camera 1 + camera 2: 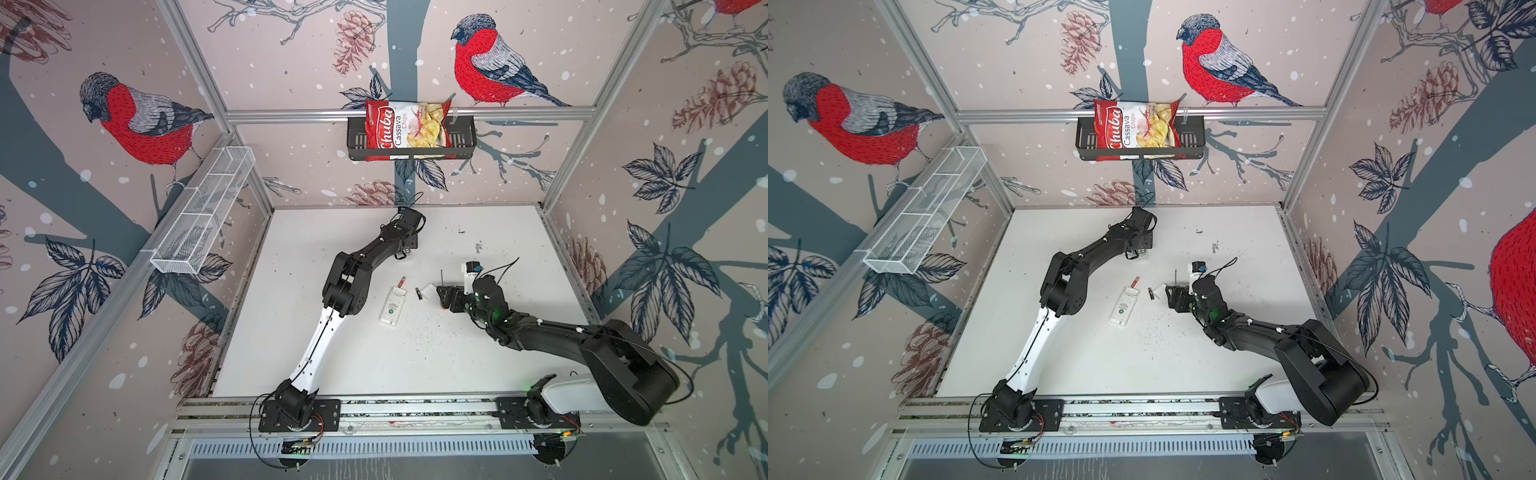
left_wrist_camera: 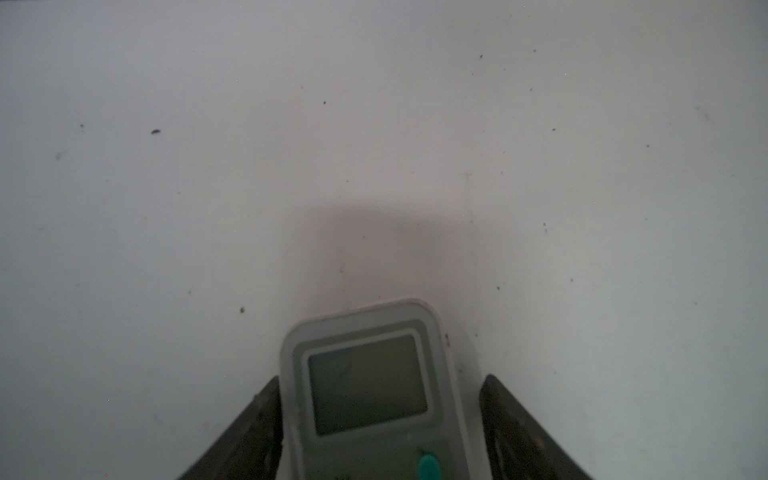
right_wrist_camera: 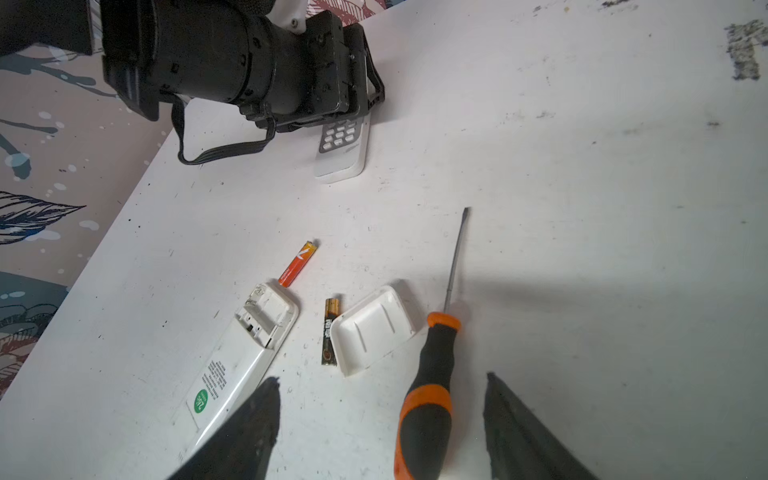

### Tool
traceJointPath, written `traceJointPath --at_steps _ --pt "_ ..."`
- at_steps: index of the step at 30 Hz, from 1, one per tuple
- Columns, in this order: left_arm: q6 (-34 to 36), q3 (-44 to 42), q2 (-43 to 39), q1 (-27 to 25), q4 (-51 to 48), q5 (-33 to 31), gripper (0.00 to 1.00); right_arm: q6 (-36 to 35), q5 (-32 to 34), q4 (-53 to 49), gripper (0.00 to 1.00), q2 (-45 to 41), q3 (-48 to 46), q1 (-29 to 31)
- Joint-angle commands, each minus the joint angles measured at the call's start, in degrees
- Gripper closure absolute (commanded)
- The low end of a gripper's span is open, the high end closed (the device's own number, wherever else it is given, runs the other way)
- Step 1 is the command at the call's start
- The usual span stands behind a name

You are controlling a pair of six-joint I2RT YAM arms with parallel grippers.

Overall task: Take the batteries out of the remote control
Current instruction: 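Close the left gripper on the grey-display remote and lift it, then carry the remote toward the right gripper while the right gripper rises to meet it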

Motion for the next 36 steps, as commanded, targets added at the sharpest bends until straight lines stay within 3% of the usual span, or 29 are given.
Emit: traceJointPath --at_steps 1,5,11,18,22,25,29,36 --pt "0.05 1.63 1.38 0.03 -4.08 1.71 0.28 0.19 0.95 0.98 0.23 -0.13 0.27 -0.04" --pt "-0.16 0.84 1.23 0.2 -4.2 1.87 0.32 0.32 0.87 1.01 0.23 -0.13 0.27 -0.08" --pt "-0.03 -2.93 -0.31 0.2 -3.1 3.08 0.49 0.45 0.23 1.44 0.23 0.53 0.45 0.05" --pt "-0.89 -3.1 -2.6 0.43 -4.54 6.29 0.53 0.36 -1.49 1.38 0.22 0.35 0.71 -0.6" --pt "0.18 -5.61 -7.91 0.91 -3.3 10.54 0.55 0.2 -4.54 4.4 0.21 -2.72 -1.08 -1.96" --pt "0.66 -12.77 -14.78 2.07 1.96 16.73 0.54 -1.01 -6.44 6.22 0.15 -5.81 -1.92 -3.26" --pt "-0.26 -25.8 -25.27 5.32 12.84 30.1 0.54 -1.27 -15.91 10.88 0.02 -6.74 -1.67 -7.45" --pt "-4.47 -44.18 -39.33 10.02 32.79 47.47 0.55 4.92 -35.01 25.52 0.01 1.1 3.19 -10.81"
